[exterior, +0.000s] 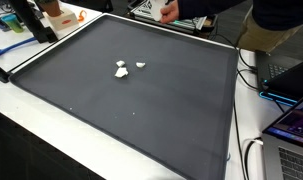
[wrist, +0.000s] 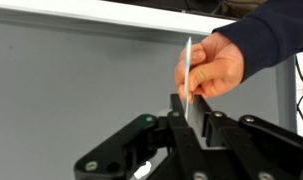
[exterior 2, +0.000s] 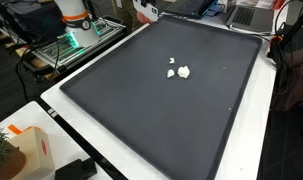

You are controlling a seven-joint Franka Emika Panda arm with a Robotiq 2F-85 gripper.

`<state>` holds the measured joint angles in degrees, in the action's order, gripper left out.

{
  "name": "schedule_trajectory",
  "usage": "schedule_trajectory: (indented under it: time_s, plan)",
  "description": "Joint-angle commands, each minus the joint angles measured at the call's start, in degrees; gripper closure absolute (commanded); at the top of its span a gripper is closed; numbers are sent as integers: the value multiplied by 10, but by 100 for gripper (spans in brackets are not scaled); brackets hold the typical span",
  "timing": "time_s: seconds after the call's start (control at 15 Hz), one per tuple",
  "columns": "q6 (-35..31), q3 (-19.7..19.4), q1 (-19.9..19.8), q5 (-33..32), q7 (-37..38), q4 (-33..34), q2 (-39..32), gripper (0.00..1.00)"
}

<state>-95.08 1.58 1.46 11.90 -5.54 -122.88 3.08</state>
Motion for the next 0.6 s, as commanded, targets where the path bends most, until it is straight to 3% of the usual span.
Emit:
schedule_trajectory:
  time_s: [0.0,0.2,0.4,0.53]
  plan:
    - [36,-3,-1,12,33,19,-5,48]
    - [5,-7,-5,6,38,-7,17,26]
    - [-139,-14,-15,-12,38,-98,70,4]
    - [-232,-27,-26,-14,19,-167,108,0]
